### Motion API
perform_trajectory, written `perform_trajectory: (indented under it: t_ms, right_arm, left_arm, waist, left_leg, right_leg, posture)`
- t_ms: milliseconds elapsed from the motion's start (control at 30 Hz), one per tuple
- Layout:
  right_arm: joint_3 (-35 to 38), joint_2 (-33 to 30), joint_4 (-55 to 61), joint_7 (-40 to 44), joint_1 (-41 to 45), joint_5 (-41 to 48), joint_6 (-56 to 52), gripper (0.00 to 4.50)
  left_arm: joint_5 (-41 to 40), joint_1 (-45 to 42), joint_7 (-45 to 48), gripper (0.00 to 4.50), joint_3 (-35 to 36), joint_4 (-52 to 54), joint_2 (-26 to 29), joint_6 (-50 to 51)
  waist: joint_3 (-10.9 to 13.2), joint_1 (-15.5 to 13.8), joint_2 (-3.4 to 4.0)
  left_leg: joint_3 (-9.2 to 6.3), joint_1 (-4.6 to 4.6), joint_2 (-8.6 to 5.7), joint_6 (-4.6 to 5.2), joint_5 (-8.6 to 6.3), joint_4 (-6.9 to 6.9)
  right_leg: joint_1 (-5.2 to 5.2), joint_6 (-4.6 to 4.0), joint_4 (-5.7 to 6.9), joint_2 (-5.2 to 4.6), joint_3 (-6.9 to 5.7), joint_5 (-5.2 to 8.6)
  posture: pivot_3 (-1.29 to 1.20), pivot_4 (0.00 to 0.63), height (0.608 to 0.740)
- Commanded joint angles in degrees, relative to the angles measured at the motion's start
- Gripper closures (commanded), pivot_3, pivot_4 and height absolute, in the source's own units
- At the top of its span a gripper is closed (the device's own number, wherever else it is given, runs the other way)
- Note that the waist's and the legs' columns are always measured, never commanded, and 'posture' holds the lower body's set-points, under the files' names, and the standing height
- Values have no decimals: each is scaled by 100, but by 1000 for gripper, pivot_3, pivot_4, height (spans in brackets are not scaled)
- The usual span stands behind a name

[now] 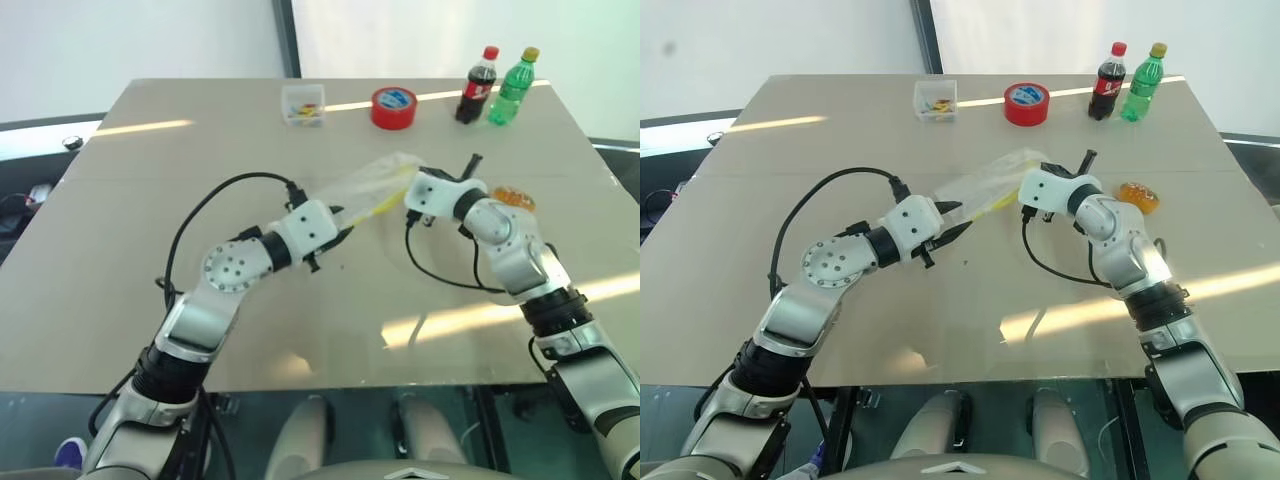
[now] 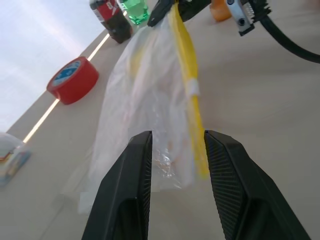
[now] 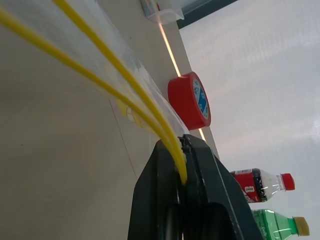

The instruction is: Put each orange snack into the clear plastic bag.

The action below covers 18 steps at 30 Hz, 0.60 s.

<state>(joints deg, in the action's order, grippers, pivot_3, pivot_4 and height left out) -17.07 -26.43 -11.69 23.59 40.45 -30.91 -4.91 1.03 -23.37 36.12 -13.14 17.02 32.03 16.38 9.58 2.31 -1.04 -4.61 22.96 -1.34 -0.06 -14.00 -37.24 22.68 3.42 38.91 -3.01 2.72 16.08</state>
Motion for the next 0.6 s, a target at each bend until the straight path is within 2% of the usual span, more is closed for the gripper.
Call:
perform_trajectory:
  t_ms: [33, 167, 267, 333, 600]
  right_arm:
    - [62, 18, 286, 14, 71, 12, -52, 4500]
    - [85, 90, 450, 71, 76, 50, -197, 4500]
    - [83, 131, 582, 118, 41, 58, -282, 4500]
    - [96, 140, 633, 140, 20, 71, -330, 4500]
    - [123, 103, 707, 178, -8, 76, -473, 4500]
  left_arm:
    - [219, -37, -101, 2748, -22, 4, -58, -158]
    - [521, -157, -176, 2748, -192, -220, -182, -322]
    - [612, -221, -141, 3561, -260, -341, -283, -472]
    - [667, -249, -122, 4445, -288, -412, -295, -590]
    - [737, -288, -42, 4445, -300, -565, -387, -781]
  waist:
    - [0, 1, 0]
    - [0, -2, 0]
    - [0, -5, 0]
    - [0, -6, 0]
    - [0, -5, 0]
  left_leg:
    - [0, 0, 1, 0, 0, 0]
    - [-2, -1, 0, 0, 0, 0]
    - [-3, -1, -1, 0, 0, 0]
    - [-3, -1, -1, 0, 0, 0]
    - [-4, -1, -1, -1, 0, -1]
  right_leg:
    - [0, 0, 0, 0, 0, 0]
    - [0, 0, 2, 0, -1, 0]
    - [-1, 0, 2, 1, -2, 0]
    - [-1, 0, 1, 0, -2, 0]
    - [-1, 0, 2, 1, -3, 0]
  posture:
    - [0, 150, 740]
    - [0, 150, 740]
    - [0, 150, 740]
    - [0, 150, 740]
    - [0, 150, 740]
